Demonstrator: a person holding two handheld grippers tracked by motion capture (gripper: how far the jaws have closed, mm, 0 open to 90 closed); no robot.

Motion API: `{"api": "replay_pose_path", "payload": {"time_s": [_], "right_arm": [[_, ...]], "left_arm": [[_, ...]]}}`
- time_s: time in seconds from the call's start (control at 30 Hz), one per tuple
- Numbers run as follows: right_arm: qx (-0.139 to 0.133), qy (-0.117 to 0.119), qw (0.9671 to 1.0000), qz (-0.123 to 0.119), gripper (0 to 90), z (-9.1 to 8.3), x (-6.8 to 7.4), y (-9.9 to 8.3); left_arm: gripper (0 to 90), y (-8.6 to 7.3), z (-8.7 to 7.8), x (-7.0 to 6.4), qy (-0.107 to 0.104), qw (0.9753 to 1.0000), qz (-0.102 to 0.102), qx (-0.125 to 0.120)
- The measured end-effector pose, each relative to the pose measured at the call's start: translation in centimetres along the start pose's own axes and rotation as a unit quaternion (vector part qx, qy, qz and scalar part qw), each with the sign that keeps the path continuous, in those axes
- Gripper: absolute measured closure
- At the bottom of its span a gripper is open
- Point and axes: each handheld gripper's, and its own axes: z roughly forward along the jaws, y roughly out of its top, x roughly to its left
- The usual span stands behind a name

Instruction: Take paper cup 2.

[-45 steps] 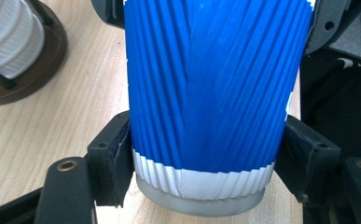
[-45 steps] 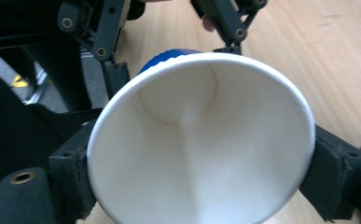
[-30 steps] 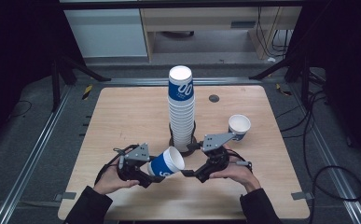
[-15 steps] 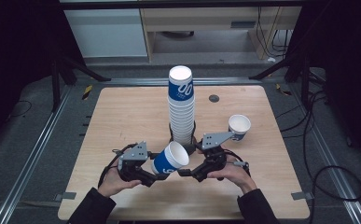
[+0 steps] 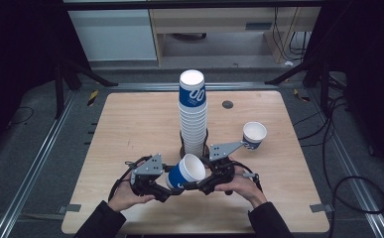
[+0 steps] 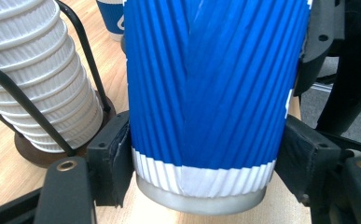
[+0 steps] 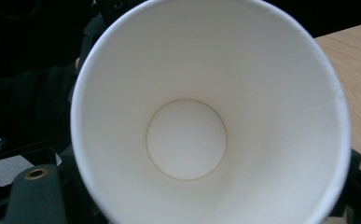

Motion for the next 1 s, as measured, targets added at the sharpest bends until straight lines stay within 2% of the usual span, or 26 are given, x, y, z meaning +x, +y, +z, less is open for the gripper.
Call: {"api": "replay_pose_path", "payload": {"time_s": [0.23,0.47,0.63,0.77,0.9,1.0], "right_arm": [[-0.006,0.002,1.0000,0.003,21.1,0.0,0.0,-0.1],[-0.020,-0.013,0.9997,-0.008,21.5,-0.8,0.1,0.3],[-0.012,-0.049,0.9986,-0.018,21.3,-2.1,-0.1,0.4],[-0.014,-0.082,0.9964,-0.018,21.3,-3.4,-0.5,0.2],[-0.016,-0.102,0.9946,-0.006,21.3,-4.6,-0.7,0.0],[-0.008,-0.131,0.9913,0.005,21.3,-5.2,-0.8,-0.3]], "left_arm": [[27.3,-0.1,-0.1,0.1,-0.001,1.0000,-0.004,-0.005],[21.9,-0.3,0.1,0.3,0.000,0.9999,-0.008,0.008],[20.4,-0.6,-0.5,0.9,0.014,0.9997,-0.019,0.010],[19.8,-1.1,-1.1,1.7,0.034,0.9988,-0.031,0.014],[19.5,-1.5,-1.6,2.4,0.052,0.9973,-0.049,0.016],[19.1,-1.9,-1.9,3.0,0.065,0.9957,-0.065,0.015]]}}
